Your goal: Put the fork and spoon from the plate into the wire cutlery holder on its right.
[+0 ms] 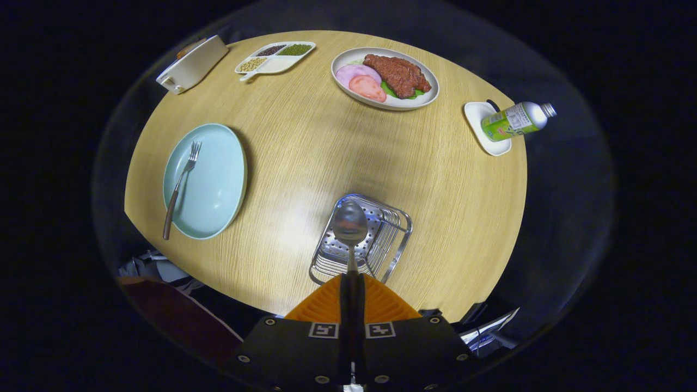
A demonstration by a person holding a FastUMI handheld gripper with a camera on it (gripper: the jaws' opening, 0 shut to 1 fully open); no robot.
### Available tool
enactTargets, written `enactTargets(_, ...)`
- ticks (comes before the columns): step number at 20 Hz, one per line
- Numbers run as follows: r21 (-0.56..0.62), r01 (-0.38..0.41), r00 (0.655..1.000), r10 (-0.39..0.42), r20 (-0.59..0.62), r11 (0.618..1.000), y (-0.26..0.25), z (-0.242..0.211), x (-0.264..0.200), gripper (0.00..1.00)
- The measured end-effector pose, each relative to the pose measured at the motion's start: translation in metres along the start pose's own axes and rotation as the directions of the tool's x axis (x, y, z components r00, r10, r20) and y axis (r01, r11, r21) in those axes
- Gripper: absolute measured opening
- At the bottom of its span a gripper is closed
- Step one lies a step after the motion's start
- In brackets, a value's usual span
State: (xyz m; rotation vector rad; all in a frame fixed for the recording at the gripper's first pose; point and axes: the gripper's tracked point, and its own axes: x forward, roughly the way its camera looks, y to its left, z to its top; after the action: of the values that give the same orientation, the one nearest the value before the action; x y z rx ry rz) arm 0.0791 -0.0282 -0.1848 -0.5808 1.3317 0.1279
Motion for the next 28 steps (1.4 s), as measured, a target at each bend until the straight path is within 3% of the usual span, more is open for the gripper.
enactTargets(8, 0.033, -0.009, 1.0, 0.009, -0.01, 0.999, -0.005, 0.0, 0.014, 0.07)
enactTargets(13, 0.084, 0.002, 0.998, -0.007, 0.057, 0.996, -0.011, 0.006, 0.0, 0.16)
enactTargets(18, 0.174, -0.017, 0.969, -0.027, 0.245, 0.985, -0.002, 0.025, -0.039, 0.48)
enactTargets(19, 0.192, -0.024, 0.959, -0.032, 0.283, 0.981, 0.002, 0.029, -0.047, 0.52)
enactTargets(20, 0.201, -0.033, 0.948, -0.033, 0.317, 0.979, 0.008, 0.031, -0.054, 0.64)
enactTargets(23, 0.231, -0.074, 0.905, -0.032, 0.424, 0.97, 0.033, 0.041, -0.076, 0.85)
enactTargets(26, 0.222, -0.125, 0.872, 0.0, 0.49, 0.967, 0.073, 0.045, -0.089, 0.99)
enactTargets(28, 0.206, -0.14, 0.852, 0.012, 0.523, 0.969, 0.103, 0.05, -0.091, 0.99)
